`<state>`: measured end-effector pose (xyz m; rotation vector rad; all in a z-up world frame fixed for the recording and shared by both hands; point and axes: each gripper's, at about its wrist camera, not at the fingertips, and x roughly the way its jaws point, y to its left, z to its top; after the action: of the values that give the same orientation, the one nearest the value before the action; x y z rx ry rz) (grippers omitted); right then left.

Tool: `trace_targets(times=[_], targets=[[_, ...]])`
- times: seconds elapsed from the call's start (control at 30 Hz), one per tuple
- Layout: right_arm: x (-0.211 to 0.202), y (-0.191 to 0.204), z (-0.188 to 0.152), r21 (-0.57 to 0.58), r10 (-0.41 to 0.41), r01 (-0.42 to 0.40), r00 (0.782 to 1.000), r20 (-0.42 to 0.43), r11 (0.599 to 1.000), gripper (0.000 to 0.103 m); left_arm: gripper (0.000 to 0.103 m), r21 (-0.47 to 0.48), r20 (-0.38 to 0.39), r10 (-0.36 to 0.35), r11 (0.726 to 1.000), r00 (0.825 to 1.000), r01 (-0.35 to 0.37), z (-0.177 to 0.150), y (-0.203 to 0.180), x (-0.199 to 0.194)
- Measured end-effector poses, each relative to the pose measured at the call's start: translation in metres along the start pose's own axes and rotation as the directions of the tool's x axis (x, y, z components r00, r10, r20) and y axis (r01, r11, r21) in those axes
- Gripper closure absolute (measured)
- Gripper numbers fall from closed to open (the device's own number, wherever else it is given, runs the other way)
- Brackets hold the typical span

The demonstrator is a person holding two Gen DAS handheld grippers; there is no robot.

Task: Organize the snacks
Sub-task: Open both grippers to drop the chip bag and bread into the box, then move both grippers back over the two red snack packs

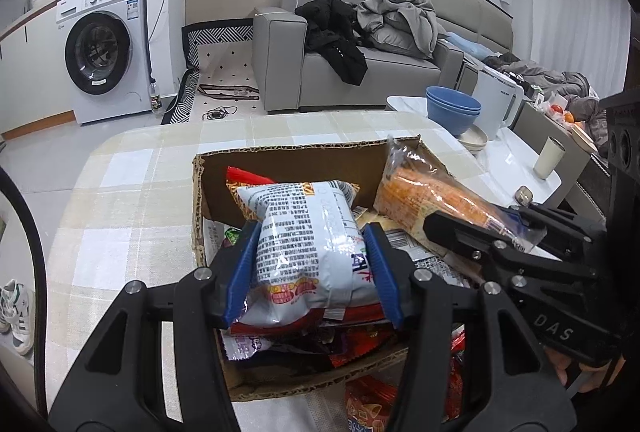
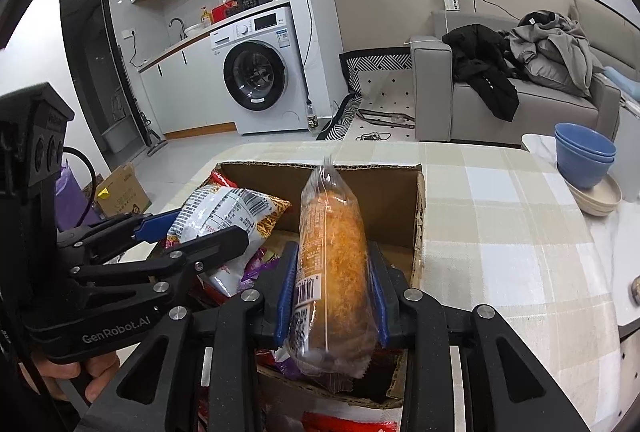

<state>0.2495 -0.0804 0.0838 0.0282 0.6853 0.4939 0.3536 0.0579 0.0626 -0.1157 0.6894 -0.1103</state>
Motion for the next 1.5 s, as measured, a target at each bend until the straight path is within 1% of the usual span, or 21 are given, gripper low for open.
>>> trace_targets(times=[0.13,0.3,0.33,0.37,0.4,0.43,0.47,0.5,0.53,0.57,0.6,0.67,0.77,0.8,0.93,1.03,1.2,1.3,1.4,1.5], targets=[[-0.009,-0.002,0.0,-0.003,0.003,-0.003,1.0,0.018,1.0,0.069,0.053,0.0,-0.004,-0.001,1.0,1.0,0.001,-0.001,0.0,0.002],[-0.026,-0.005,-0.001,-0.007,-0.009,0.009,0.999,0.049,1.0,0.058,0.052,-0.013,-0.01,-0.016,1.0,1.0,0.016,-0.003,0.001,-0.002],[-0.029,-0.006,-0.002,-0.012,-0.013,0.014,0.998,0.054,1.0,0.054,0.052,-0.012,-0.009,-0.017,1.0,1.0,0.016,-0.003,0.0,-0.002],[-0.033,-0.007,-0.003,-0.016,-0.017,0.018,0.998,0.06,1.0,0.051,0.051,-0.01,-0.004,-0.014,1.0,1.0,0.014,-0.005,-0.001,-0.007],[-0.037,-0.008,-0.004,-0.017,-0.021,0.022,0.998,0.061,1.0,0.05,0.048,-0.008,-0.002,-0.013,1.0,1.0,0.013,-0.005,-0.001,-0.008],[-0.038,-0.01,-0.004,-0.015,-0.022,0.023,0.998,0.059,1.0,0.043,0.041,-0.009,0.001,-0.01,1.0,1.0,0.01,-0.006,0.0,-0.011],[-0.041,-0.012,-0.006,-0.011,-0.017,0.018,0.998,0.054,1.0,0.032,0.037,-0.011,0.005,-0.008,1.0,1.0,0.008,-0.006,0.0,-0.014],[-0.044,-0.013,-0.008,-0.008,-0.009,0.01,0.998,0.054,1.0,0.028,0.03,-0.013,0.009,-0.006,1.0,1.0,0.006,-0.007,0.0,-0.017],[-0.047,-0.015,-0.01,-0.005,-0.002,0.002,0.998,0.058,1.0,0.021,0.023,-0.017,0.012,-0.004,1.0,1.0,0.005,-0.007,0.001,-0.021],[-0.05,-0.016,-0.012,-0.004,0.002,-0.002,0.998,0.06,1.0,0.016,0.022,-0.023,0.016,-0.005,1.0,1.0,0.006,-0.008,0.002,-0.025],[-0.052,-0.016,-0.014,-0.005,0.004,-0.004,0.998,0.061,1.0,0.013,0.022,-0.029,0.019,-0.007,1.0,1.0,0.008,-0.009,0.003,-0.029],[-0.057,-0.015,-0.02,-0.01,0.003,-0.003,0.999,0.052,1.0,0.005,0.018,-0.045,0.016,-0.015,0.999,1.0,0.016,-0.011,0.006,-0.036],[-0.064,-0.012,-0.029,-0.015,-0.001,0.002,0.999,0.049,1.0,0.002,0.009,-0.06,0.012,-0.019,0.998,1.0,0.02,-0.018,0.01,-0.05],[-0.066,-0.012,-0.031,-0.014,-0.001,0.002,0.999,0.045,1.0,0.001,0.001,-0.063,0.014,-0.016,0.998,1.0,0.017,-0.02,0.011,-0.053],[-0.07,-0.013,-0.045,0.006,-0.004,0.003,1.0,0.024,1.0,0.001,0.001,-0.067,0.025,-0.016,0.998,1.0,0.017,-0.033,0.012,-0.072],[-0.073,-0.015,-0.059,0.019,-0.039,0.039,0.999,0.0,0.999,0.001,0.001,-0.069,0.03,-0.007,0.998,1.0,0.009,-0.045,0.011,-0.085],[-0.071,-0.015,-0.081,0.034,-0.082,0.084,0.995,-0.057,0.996,0.0,0.001,-0.061,0.015,-0.005,0.998,1.0,0.006,-0.069,0.004,-0.1],[-0.068,-0.013,-0.093,0.024,-0.118,0.121,0.989,-0.084,0.992,0.0,0.001,-0.053,0.008,0.002,0.999,1.0,-0.002,-0.082,0.0,-0.105],[-0.064,-0.013,-0.104,0.037,-0.144,0.148,0.984,-0.101,0.988,0.0,0.001,-0.063,-0.005,-0.007,0.998,1.0,0.006,-0.097,-0.003,-0.107],[-0.059,-0.013,-0.114,0.046,-0.171,0.177,0.978,-0.123,0.983,0.0,0.001,-0.074,-0.025,-0.001,0.997,1.0,-0.001,-0.106,-0.007,-0.102]])
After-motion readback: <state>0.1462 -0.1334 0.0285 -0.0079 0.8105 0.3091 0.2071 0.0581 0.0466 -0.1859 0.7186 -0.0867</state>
